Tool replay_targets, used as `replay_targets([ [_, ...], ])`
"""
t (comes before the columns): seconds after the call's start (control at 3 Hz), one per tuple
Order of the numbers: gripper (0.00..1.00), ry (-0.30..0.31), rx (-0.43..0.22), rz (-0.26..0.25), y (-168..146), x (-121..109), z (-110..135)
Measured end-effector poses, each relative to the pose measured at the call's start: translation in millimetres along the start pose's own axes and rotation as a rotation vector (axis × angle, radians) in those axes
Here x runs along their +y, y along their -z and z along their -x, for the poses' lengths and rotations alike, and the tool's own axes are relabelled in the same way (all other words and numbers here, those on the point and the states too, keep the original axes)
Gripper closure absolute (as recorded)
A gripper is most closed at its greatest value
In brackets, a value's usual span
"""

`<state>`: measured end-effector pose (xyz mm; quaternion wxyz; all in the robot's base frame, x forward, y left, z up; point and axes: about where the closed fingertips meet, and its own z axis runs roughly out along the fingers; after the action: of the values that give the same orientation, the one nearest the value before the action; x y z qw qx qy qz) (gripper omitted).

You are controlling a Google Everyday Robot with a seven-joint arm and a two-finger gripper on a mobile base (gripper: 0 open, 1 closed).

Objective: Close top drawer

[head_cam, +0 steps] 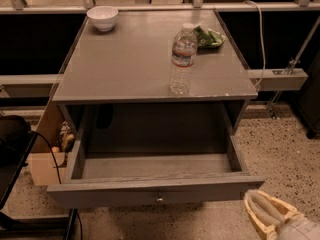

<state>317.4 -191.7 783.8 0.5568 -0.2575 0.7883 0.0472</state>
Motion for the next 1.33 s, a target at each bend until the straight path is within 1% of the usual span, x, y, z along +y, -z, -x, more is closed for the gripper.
replay_targets([
  [0.33, 1.0, -0.052, -0.042, -0.016, -6, 0, -23],
  [0.67, 1.0, -0.099, -0.107, 0.006, -17, 5, -46],
  [1.0, 1.0, -0.157, -0.155, 0.061, -32, 17, -67],
  [1.33, 1.0, -0.157, -0.155, 0.061, -32, 17, -67],
])
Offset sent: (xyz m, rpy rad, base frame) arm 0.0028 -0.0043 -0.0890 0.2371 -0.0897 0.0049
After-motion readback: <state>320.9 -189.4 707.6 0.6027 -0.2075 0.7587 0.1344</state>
